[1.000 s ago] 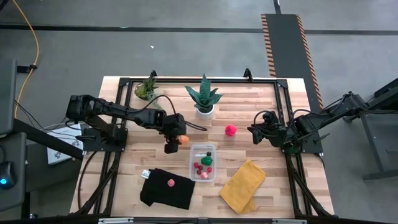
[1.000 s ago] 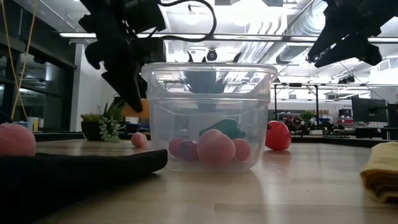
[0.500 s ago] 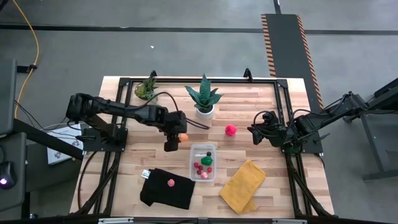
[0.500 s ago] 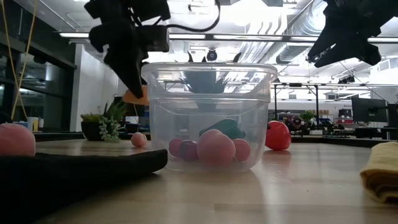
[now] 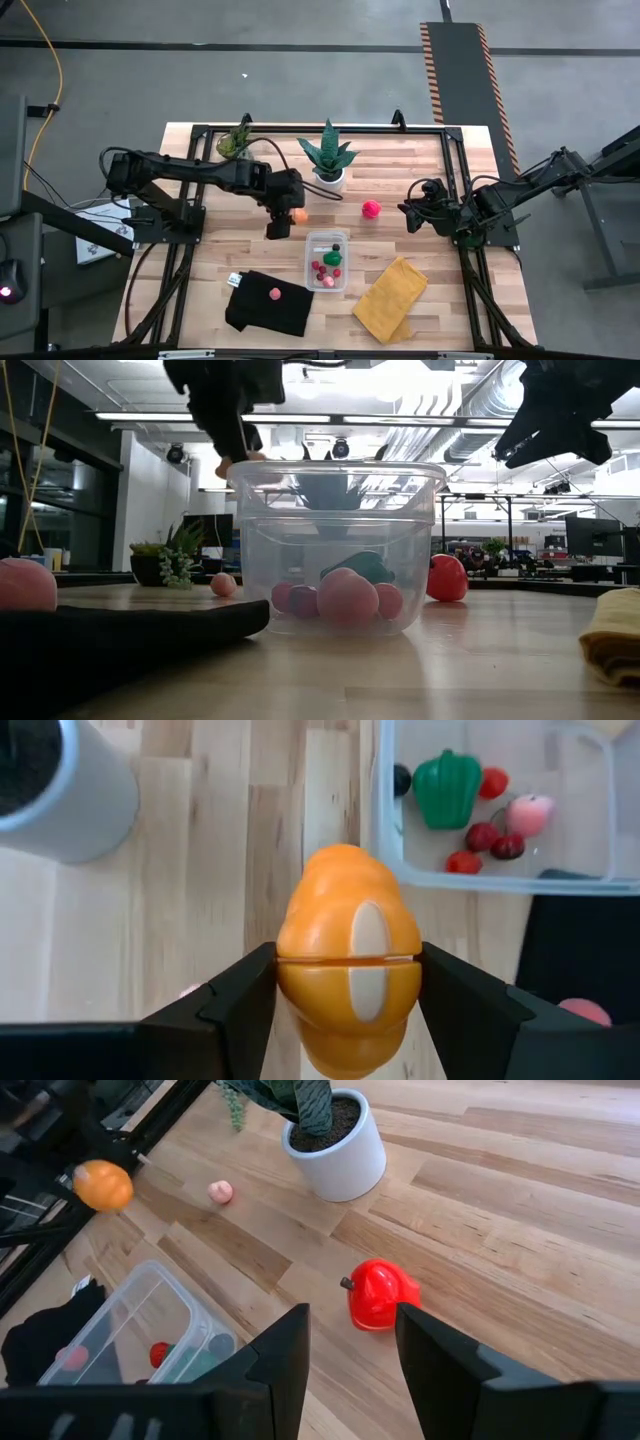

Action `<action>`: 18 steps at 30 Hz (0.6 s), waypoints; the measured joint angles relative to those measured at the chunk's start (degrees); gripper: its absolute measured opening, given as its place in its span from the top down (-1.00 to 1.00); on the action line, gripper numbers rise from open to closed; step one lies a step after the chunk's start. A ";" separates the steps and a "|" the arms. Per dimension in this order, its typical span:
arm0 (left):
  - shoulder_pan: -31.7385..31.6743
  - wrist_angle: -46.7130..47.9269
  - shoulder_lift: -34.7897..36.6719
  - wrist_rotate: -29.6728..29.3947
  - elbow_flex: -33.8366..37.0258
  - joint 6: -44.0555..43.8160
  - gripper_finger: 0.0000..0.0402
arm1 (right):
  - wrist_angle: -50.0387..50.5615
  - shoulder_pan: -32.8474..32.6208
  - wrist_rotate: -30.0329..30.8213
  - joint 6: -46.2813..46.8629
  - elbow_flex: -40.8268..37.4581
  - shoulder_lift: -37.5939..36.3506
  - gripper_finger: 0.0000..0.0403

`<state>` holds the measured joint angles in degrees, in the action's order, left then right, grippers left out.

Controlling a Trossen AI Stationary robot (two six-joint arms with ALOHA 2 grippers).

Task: Pick and placing Produce into tupperware
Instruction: Put the croissant into the transparent container

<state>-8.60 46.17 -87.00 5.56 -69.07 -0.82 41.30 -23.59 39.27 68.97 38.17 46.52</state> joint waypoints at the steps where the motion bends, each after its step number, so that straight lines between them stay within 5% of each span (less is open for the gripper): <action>1: 0.00 0.40 0.00 0.00 -0.60 -0.04 -0.06 | 0.00 -0.01 0.00 0.00 0.00 0.00 0.30; 18: 5.39 -0.48 0.02 4.00 -6.08 -9.84 -0.05 | -0.02 0.00 0.00 -0.49 0.00 0.00 0.30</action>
<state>-3.22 45.70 -86.98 9.56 -75.16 -10.66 41.28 -23.59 39.27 68.48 38.17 46.53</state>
